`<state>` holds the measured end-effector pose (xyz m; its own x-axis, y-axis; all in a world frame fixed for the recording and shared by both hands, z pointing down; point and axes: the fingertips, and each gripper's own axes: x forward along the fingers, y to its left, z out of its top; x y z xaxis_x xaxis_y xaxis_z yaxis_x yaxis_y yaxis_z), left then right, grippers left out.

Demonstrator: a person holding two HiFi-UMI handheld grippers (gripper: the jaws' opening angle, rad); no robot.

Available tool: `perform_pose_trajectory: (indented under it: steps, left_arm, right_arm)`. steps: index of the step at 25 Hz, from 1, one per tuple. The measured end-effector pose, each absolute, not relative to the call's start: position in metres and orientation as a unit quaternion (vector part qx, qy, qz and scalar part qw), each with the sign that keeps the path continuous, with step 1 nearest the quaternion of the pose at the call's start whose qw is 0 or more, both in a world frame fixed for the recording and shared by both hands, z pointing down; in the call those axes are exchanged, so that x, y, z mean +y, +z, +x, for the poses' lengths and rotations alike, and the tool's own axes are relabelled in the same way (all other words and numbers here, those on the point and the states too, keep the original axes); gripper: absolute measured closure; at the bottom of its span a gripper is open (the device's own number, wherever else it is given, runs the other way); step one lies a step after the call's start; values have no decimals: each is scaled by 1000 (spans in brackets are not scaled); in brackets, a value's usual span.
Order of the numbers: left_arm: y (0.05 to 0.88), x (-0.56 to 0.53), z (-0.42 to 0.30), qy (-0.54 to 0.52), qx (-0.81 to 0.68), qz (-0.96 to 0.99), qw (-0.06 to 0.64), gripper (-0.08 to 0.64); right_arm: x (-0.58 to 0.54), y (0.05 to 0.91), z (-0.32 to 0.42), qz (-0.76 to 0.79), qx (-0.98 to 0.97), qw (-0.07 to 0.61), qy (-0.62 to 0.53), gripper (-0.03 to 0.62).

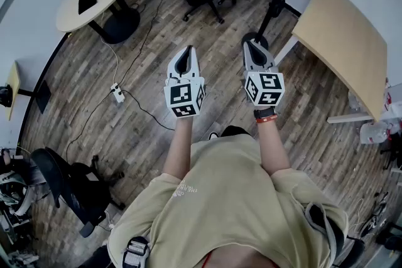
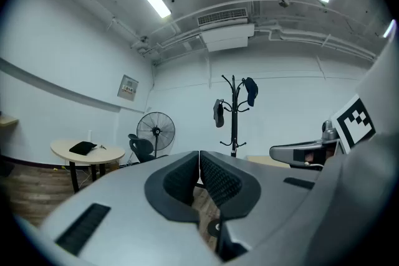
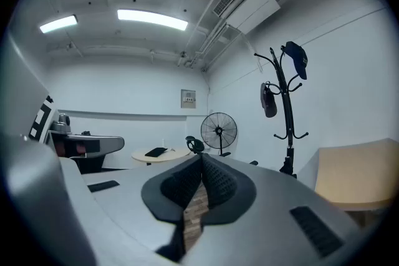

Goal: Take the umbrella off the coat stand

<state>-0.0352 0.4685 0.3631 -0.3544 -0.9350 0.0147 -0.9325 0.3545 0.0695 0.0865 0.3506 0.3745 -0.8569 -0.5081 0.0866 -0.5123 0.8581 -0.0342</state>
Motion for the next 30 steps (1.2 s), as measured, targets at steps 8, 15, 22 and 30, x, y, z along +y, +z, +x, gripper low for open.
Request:
perform_pose_trajectory:
  steps: [8, 15, 22, 30]
  left_arm:
    - [380, 454, -60, -11, -816, 577, 34, 535]
    - [394, 403, -84, -10, -800, 598, 51, 535]
    - [378, 319, -105, -2, -784, 619, 44, 535]
    - [358, 221, -114, 5, -757, 652, 39, 535]
  right_arm:
    - [351, 392, 61, 267, -962, 40, 45, 577]
    - [304, 397, 25, 271, -960, 36, 68, 577]
    - [232, 391, 0, 279, -956, 32, 81, 577]
    - [144, 370, -13, 302, -949, 21, 84, 577]
